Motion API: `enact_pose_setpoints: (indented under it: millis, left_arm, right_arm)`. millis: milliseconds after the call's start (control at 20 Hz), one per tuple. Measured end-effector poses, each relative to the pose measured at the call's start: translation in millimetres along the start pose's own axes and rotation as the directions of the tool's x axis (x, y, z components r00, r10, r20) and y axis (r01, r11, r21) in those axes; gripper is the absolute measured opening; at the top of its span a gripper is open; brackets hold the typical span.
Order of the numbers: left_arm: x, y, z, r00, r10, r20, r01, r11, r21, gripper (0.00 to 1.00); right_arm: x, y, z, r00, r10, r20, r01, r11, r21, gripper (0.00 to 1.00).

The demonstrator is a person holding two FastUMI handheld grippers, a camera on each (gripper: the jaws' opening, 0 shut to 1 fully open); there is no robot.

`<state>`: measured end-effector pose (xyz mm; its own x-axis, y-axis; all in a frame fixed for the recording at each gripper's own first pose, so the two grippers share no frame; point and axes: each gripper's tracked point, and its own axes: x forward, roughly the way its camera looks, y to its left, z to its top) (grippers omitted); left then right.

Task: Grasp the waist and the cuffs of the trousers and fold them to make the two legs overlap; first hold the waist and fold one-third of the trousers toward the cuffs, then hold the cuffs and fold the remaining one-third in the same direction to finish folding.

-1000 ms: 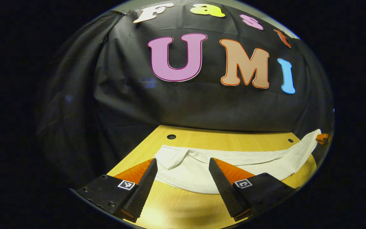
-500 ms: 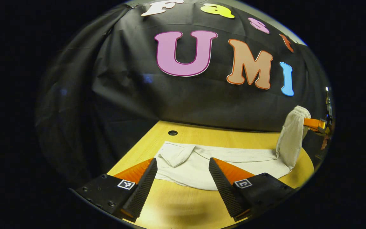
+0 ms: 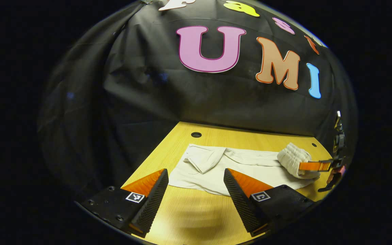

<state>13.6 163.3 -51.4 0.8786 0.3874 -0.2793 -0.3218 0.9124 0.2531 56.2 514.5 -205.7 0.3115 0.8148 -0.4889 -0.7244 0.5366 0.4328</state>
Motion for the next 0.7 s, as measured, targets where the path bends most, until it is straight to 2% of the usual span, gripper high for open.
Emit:
enact_pose_setpoints:
  millis: [50, 200, 250, 300, 400, 500, 700]
  left_arm:
    - [3, 1, -3, 1.0, -0.001, -0.008, 0.001, 1.0, -0.008, 0.97]
    - [16, 6, -10, 1.0, 0.0, -0.021, -0.001, 1.0, -0.025, 0.97]
    - [21, 7, -12, 1.0, -0.001, -0.024, 0.0, 0.999, -0.033, 0.97]
    - [25, 9, -15, 1.0, -0.002, -0.03, 0.001, 0.999, -0.038, 0.97]
    - [35, 12, -22, 0.999, 0.0, -0.044, -0.002, 0.999, -0.037, 0.97]
    - [50, 17, -27, 0.998, 0.006, -0.058, -0.008, 0.999, -0.033, 0.97]
    - [84, 28, -49, 0.994, 0.006, -0.112, -0.008, 1.0, -0.01, 0.96]
  right_arm:
    - [-6, 4, 2, 0.999, 0.018, -0.027, -0.017, 1.0, 0.012, 0.13]
    - [-24, 24, 26, 0.998, 0.058, -0.035, -0.058, 0.998, -0.007, 0.75]
    - [-32, 25, 37, 0.999, 0.048, -0.026, -0.049, 0.998, -0.033, 0.8]
    - [-38, 28, 44, 0.999, 0.036, -0.02, -0.037, 0.997, -0.061, 0.99]
    - [-42, 24, 28, 1.0, -0.005, -0.014, 0.003, 0.993, -0.117, 0.97]
    - [-54, 19, 31, 0.999, -0.043, 0.003, 0.043, 0.988, -0.148, 0.97]
    - [-91, 1, 54, 0.991, -0.117, 0.069, 0.124, 0.986, -0.115, 0.96]
